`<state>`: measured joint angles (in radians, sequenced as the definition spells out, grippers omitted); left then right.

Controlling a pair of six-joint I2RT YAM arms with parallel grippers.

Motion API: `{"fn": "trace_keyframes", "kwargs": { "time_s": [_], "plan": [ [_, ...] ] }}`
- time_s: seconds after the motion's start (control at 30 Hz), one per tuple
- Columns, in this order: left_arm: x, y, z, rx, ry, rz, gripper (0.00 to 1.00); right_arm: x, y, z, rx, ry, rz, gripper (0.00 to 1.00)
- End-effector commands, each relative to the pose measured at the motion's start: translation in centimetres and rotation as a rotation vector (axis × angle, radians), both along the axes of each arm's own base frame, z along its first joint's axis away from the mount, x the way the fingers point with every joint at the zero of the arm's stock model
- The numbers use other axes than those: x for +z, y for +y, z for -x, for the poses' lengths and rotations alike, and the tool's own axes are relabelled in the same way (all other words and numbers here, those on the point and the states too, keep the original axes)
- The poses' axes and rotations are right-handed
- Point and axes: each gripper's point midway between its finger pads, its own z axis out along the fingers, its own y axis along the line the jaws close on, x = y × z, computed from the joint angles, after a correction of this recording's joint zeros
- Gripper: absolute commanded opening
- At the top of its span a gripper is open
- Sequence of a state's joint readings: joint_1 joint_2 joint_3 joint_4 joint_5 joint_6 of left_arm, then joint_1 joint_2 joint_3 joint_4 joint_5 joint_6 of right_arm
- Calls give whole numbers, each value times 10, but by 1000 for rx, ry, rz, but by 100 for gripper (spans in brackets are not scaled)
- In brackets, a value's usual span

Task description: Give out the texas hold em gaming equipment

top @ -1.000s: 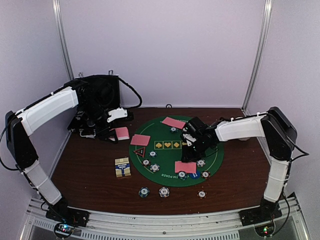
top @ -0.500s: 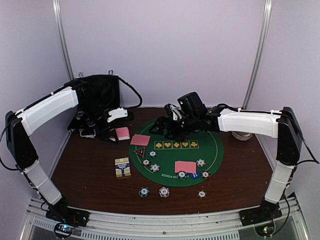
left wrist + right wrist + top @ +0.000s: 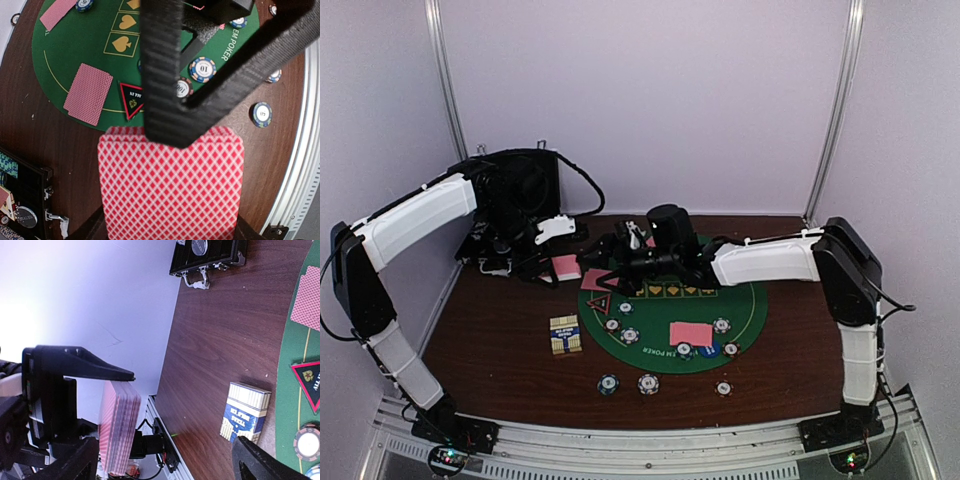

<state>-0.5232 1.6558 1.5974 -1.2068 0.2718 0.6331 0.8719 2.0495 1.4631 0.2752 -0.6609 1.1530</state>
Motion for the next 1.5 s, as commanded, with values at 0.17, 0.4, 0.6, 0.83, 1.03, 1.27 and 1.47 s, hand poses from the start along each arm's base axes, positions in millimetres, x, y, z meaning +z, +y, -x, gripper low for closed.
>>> {"fn": "trace_keyframes", "kwargs": {
  "time_s": [0.17, 0.4, 0.6, 0.83, 1.03, 1.27, 1.47],
  "plan": [
    [16, -5, -3, 8, -23, 49, 0, 40, 31, 0, 65, 11, -160, 91],
    [16, -5, -3, 7, -27, 50, 0, 35, 46, 4, 103, 50, -177, 87],
    [17, -5, -4, 7, -30, 50, 0, 29, 54, 2, 111, 76, -189, 81],
    [20, -4, -3, 7, -40, 52, 0, 18, 56, -3, 111, 104, -174, 74],
    [21, -4, -4, 6, -45, 51, 0, 6, 44, -6, 101, 125, -153, 63],
    [22, -4, -5, 6, -50, 51, 0, 0, 25, -10, 83, 125, -132, 53],
    [22, -4, -6, 6, -52, 48, 0, 8, 16, -13, 79, 104, -137, 46]
  ]
}}
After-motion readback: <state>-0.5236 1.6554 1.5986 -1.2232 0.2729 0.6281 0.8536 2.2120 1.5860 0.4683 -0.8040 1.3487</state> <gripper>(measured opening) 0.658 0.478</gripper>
